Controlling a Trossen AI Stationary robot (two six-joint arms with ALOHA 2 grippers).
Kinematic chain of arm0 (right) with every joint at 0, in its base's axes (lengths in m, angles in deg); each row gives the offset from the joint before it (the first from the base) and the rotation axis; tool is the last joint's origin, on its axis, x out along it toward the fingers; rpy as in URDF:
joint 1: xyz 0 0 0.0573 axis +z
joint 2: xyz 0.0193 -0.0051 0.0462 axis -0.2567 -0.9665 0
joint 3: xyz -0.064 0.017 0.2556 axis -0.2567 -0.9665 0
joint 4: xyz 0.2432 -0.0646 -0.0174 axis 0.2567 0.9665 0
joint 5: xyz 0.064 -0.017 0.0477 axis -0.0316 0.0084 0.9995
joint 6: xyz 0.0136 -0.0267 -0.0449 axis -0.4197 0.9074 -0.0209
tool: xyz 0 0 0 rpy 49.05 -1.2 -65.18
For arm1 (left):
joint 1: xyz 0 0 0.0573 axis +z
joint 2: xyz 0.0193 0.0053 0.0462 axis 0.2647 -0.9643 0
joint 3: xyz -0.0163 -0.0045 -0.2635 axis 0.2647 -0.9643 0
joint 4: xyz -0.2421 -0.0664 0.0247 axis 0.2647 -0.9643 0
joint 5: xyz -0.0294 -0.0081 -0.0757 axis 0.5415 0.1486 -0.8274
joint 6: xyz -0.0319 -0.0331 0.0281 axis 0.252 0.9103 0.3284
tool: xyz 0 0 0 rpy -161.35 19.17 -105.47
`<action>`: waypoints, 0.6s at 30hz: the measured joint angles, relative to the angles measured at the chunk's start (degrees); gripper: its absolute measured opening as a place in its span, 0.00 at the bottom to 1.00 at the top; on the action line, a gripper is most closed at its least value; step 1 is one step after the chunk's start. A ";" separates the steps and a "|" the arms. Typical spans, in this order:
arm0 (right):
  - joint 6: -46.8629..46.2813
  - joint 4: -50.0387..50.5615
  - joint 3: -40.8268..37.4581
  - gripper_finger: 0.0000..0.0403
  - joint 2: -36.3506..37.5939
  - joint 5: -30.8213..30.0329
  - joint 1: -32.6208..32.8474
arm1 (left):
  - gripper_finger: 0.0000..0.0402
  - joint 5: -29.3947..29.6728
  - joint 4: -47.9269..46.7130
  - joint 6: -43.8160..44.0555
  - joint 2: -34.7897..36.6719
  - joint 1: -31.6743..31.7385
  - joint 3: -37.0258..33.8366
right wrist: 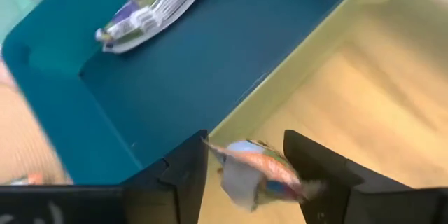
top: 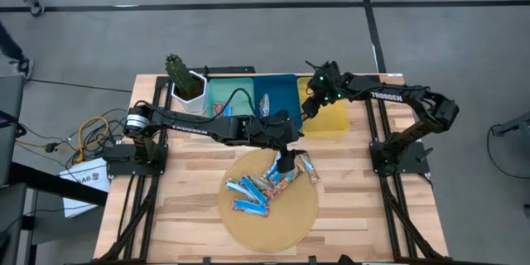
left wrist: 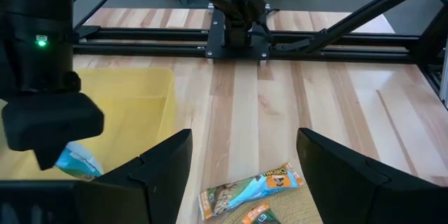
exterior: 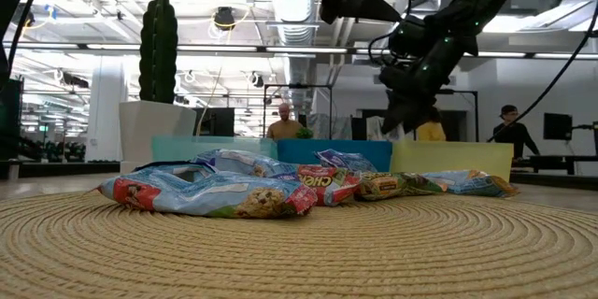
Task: Pick and place Granola Bars by type
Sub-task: Put the yellow granola bar into the yellow bin
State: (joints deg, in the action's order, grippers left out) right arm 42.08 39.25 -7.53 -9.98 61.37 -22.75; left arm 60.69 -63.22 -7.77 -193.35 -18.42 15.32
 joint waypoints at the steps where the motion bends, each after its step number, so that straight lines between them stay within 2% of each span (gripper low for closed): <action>1: 0.02 -0.55 0.00 0.45 0.00 -0.91 0.00 | 0.62 0.03 -0.02 0.00 0.00 0.00 -0.01; 11: 1.55 -2.59 0.00 0.43 -0.02 -6.54 0.04 | 0.62 0.20 -0.51 0.26 0.00 0.00 -0.01; 18: 1.57 -1.64 -0.02 0.42 1.90 -6.56 1.23 | 0.62 0.49 -2.09 0.31 0.00 0.00 -0.01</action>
State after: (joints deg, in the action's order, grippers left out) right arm 43.65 37.61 -7.55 -8.08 54.81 -21.52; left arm 61.18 -65.31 -7.47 -193.35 -18.42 15.31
